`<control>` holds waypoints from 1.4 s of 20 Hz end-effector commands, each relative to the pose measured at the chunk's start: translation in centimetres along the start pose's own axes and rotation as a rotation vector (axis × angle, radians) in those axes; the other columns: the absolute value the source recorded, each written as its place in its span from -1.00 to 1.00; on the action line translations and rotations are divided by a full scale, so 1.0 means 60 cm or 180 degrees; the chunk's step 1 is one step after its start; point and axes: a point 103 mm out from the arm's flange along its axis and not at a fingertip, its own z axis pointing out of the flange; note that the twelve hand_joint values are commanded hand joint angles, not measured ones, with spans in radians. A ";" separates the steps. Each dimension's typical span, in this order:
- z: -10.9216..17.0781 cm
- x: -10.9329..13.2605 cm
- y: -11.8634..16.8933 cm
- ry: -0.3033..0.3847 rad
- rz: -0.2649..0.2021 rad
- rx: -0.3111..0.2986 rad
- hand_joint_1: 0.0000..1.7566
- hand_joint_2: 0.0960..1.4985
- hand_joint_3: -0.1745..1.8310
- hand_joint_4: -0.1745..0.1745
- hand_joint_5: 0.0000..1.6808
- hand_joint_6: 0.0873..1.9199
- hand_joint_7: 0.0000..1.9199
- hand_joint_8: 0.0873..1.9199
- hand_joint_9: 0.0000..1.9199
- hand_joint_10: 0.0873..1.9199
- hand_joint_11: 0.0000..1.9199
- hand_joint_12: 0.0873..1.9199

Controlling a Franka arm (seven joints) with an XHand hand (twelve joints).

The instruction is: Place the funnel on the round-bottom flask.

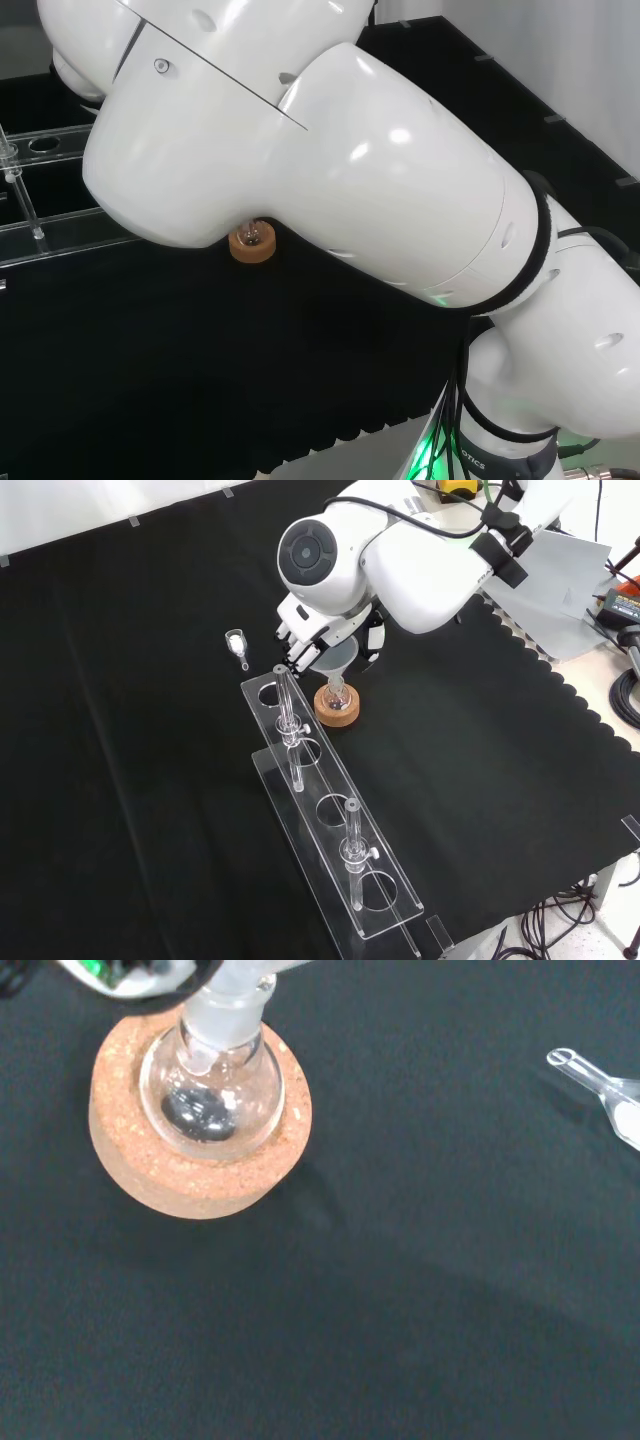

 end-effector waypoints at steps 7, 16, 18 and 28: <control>0.007 -0.006 0.000 0.0000 0.0010 0.0008 -0.06 -0.20 -0.14 -0.39 -0.50 -0.79 -0.62 -0.26 -0.29 -0.42 -0.51 0.31; 0.015 -0.012 -0.001 0.0011 0.0015 0.0093 -0.08 -0.21 -0.15 -0.40 -0.52 -0.86 -0.70 -0.27 -0.36 -0.41 -0.53 0.31; 0.016 -0.013 -0.001 0.0011 0.0011 0.0112 -0.09 -0.21 -0.15 -0.40 -0.54 -0.90 -0.73 -0.27 -0.39 -0.39 -0.55 0.32; 0.020 -0.014 -0.002 0.0035 -0.0044 0.0213 -0.14 -0.24 -0.19 -0.40 -0.62 -1.00 -0.89 -0.31 -0.55 -0.35 -0.66 0.36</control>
